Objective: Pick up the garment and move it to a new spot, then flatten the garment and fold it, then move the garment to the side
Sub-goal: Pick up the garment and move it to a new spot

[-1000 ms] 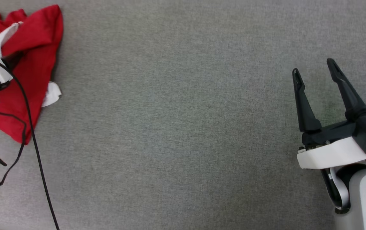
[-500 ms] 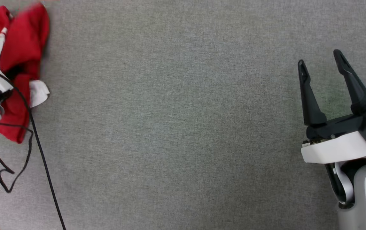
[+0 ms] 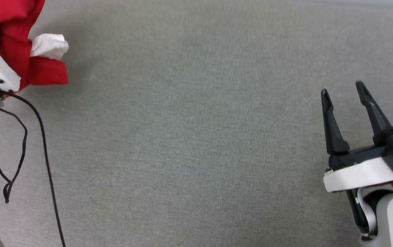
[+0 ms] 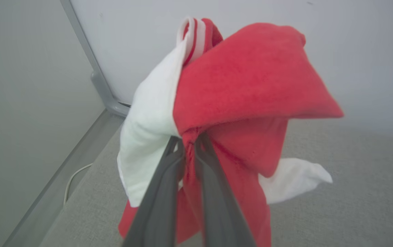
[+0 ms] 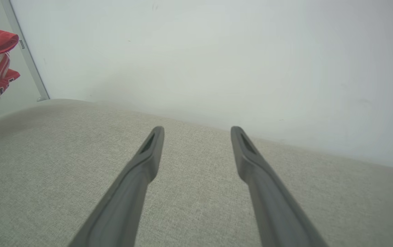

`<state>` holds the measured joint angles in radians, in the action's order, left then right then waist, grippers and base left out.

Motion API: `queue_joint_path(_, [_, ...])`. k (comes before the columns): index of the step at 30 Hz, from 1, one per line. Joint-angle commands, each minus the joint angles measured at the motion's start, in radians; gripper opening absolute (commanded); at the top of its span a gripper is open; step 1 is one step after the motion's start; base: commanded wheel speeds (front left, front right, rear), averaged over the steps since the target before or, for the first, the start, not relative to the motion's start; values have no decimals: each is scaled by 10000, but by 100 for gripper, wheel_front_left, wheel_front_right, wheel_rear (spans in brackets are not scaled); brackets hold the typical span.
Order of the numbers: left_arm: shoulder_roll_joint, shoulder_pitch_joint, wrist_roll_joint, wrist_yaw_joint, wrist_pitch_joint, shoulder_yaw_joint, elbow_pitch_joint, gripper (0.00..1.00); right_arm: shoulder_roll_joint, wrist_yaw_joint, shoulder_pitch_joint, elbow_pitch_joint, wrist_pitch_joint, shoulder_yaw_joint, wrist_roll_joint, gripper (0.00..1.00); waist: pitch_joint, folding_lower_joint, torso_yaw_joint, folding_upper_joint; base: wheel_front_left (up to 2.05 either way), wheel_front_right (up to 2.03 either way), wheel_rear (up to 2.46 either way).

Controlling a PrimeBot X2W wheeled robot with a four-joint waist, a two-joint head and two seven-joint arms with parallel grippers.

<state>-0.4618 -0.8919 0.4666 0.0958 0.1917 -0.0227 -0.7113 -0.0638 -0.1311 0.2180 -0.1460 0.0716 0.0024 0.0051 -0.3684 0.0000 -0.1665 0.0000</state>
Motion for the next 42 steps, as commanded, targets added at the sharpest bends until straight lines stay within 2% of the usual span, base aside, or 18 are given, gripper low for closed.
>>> queue_joint_path(1, [28, -75, -190, 22, -571, 106, 113, 0, 63, 5, -236, 65, 48, -88, 35, 100, 731, 0, -57, 0, 0, 0, 0])
queue_joint_path(8, [481, 438, -715, -82, -2708, 488, 770, 0, 136, 7, -913, 177, 41, -444, 139, 100, 1844, 0, 40, 0, 0, 0, 0])
queue_joint_path(14, [1144, 1342, -860, -214, -3558, 878, 1802, 0, 142, 5, -1424, 216, -10, -606, 444, 100, 2491, 0, 344, 0, 0, 0, 0])
queue_joint_path(19, [1834, 2296, -918, -300, -3476, 1449, 2795, 0, 141, 5, -1703, 177, -90, -689, 578, 100, 2750, 0, 740, 0, 0, 0, 0])
queue_joint_path(23, [2431, 3031, -897, -239, -3312, 2047, 3461, 0, 141, 7, -1826, 202, -142, -699, 663, 100, 2806, 0, 1172, 0, 0, 0, 0])
queue_joint_path(24, [2431, 3031, -897, -239, -3312, 2047, 3461, 0, 141, 7, -1826, 202, -142, -699, 663, 100, 2806, 0, 1172, 0, 0, 0, 0])
queue_joint_path(29, [3135, 3847, -872, -53, -2929, 3045, 3841, 0, 141, 7, -1821, 268, -102, -635, 826, 100, 2670, 0, 1820, 0, 0, 0, 0])
queue_joint_path(36, [3788, 4527, -762, 255, -2431, 4932, 3587, 0, 142, 5, -1597, 302, -9, -619, 1031, 100, 1994, 0, 2449, 0, 0, 0, 0])
queue_joint_path(42, [3964, 4945, -686, 325, -2327, 6464, 2863, 0, 142, 5, -1357, 448, 184, -596, 1133, 100, 1536, 0, 2650, 0, 0, 0, 0])
